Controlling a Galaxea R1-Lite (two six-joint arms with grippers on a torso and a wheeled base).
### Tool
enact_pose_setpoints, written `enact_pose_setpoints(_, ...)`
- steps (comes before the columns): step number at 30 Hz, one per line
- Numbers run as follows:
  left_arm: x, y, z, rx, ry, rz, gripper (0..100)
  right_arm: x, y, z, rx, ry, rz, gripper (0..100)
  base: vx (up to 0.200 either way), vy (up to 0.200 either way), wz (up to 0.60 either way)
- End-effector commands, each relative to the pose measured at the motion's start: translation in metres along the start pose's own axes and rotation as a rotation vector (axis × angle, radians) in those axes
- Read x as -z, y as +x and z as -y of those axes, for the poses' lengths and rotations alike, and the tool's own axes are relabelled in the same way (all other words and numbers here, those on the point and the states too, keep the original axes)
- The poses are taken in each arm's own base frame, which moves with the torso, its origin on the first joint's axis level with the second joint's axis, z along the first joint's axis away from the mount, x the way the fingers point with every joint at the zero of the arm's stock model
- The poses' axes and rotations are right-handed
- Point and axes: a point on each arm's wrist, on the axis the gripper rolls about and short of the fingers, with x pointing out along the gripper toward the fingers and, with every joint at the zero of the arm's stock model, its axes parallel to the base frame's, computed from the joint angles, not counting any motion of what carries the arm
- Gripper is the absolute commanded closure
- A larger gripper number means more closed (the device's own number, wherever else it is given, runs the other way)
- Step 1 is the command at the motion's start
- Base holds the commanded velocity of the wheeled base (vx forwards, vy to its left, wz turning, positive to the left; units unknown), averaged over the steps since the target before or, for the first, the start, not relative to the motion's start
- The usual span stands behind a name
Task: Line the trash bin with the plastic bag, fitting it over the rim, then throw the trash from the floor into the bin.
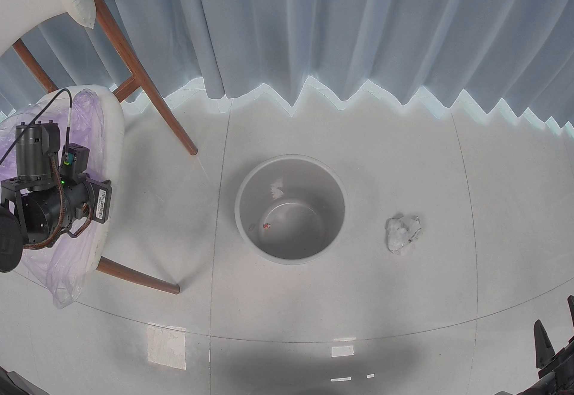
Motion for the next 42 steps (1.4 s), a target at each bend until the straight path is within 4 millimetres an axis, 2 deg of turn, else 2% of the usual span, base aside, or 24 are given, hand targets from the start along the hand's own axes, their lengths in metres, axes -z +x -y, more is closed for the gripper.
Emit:
enact_pose_setpoints(1,0.000,-0.001,-0.001,-0.001,-0.005,0.000,100,0.005,0.000,0.000,-0.001,-0.001,0.000,0,0.000,0.000,0.00)
enact_pose_setpoints(7,0.000,-0.004,-0.009,-0.021,-0.022,0.011,100,0.005,0.000,0.000,-0.001,-0.001,0.000,0,0.000,0.000,0.00)
enact_pose_setpoints(9,-0.004,-0.011,-0.012,-0.026,-0.032,0.035,100,0.005,0.000,0.000,-0.001,-0.001,0.000,0,0.000,0.000,0.00)
enact_pose_setpoints(11,-0.009,-0.029,-0.021,-0.024,-0.054,0.096,100,0.005,0.000,0.000,-0.001,-0.001,0.000,0,0.000,0.000,0.00)
enact_pose_setpoints(14,-0.007,-0.041,-0.028,0.007,-0.066,0.135,100,0.005,0.000,0.000,-0.001,-0.001,0.000,0,0.000,0.000,0.00)
enact_pose_setpoints(15,-0.004,-0.052,-0.034,0.028,-0.076,0.166,100,0.005,0.000,0.000,-0.001,-0.001,0.000,0,0.000,0.000,0.00)
enact_pose_setpoints(19,-0.003,-0.064,-0.037,0.063,-0.099,0.204,100,0.005,0.000,0.000,-0.001,-0.001,0.000,0,0.000,0.000,0.00)
enact_pose_setpoints(23,-0.009,-0.075,-0.034,0.180,-0.205,0.271,100,0.005,0.000,0.000,-0.001,-0.001,0.000,0,0.000,0.000,0.00)
enact_pose_setpoints(33,-0.012,-0.092,-0.030,0.418,-0.281,0.343,100,0.005,0.000,0.000,-0.001,-0.001,0.000,0,0.000,0.000,0.00)
enact_pose_setpoints(42,-0.026,-0.121,0.003,0.786,-0.375,0.379,100,0.005,0.000,0.000,-0.001,0.001,0.000,0,0.000,0.000,0.00)
